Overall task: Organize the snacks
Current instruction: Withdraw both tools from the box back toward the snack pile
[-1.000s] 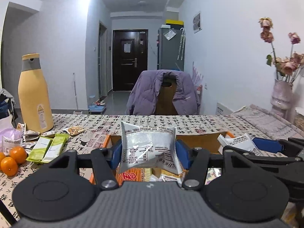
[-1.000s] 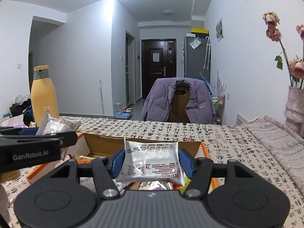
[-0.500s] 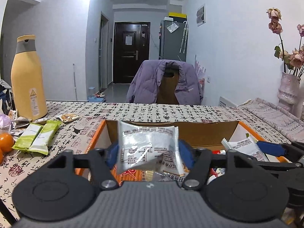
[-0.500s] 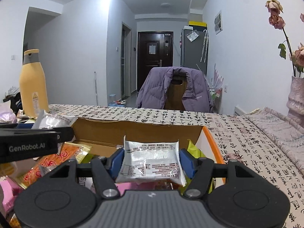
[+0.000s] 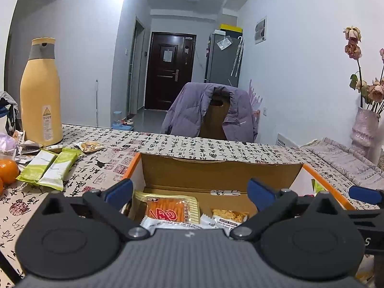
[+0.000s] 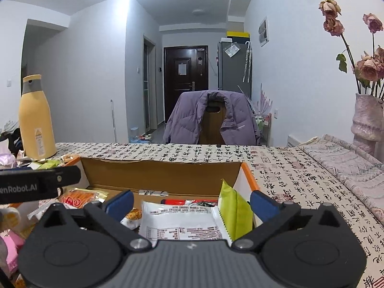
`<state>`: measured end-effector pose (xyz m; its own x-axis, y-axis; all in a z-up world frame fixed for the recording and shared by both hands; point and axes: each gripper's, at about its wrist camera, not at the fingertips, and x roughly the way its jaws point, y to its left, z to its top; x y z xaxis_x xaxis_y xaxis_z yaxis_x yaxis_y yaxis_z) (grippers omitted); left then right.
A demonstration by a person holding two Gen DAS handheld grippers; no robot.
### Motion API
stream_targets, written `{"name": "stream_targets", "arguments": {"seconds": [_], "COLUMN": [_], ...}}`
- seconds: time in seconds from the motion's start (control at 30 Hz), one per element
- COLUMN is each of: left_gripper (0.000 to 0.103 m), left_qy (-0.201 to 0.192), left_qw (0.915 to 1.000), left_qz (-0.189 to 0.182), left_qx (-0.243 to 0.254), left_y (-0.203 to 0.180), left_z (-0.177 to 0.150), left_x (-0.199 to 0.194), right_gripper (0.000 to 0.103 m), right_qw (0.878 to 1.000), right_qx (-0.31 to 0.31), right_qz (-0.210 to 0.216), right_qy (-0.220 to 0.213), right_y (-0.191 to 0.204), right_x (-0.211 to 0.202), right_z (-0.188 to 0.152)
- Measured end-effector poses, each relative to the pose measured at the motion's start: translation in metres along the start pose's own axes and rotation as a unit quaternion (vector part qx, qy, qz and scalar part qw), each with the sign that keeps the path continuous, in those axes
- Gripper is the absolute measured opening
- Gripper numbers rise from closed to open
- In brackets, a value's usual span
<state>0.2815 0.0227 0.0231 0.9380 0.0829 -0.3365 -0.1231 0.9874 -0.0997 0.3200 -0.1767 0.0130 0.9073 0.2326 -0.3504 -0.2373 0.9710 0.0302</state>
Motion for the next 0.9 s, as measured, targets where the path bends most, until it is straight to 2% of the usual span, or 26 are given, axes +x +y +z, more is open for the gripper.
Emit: {"name": "stream_targets", "arguments": {"seconds": [0.33,0.53,0.9], "left_gripper": [0.103,0.103,0.103], "left_qy": [-0.013,-0.023,-0.02], "left_qw": [0.9995,0.9995,0.9993], "left_qz": [-0.002,-0.008,-0.025], "left_qx": [-0.028,-0.022,-0.017], "left_y": [0.001,0.0,0.014], "left_z": [0.014,0.019,0.004], "left_x": [-0.021,-0.044,-0.104], "right_gripper": [0.103,0.103,0.103], "right_qw": [1.0,1.0,0.999], "right_qx": [0.005,-0.012,-0.02], "right_qz": [0.001,0.006,0.031], "right_qy": [-0.002,0.005,0.013], "right_y": [-0.001,0.005,0.01], "right_x": [-0.014,-0.033,-0.087], "right_z": [0.01,0.015,0.005]}}
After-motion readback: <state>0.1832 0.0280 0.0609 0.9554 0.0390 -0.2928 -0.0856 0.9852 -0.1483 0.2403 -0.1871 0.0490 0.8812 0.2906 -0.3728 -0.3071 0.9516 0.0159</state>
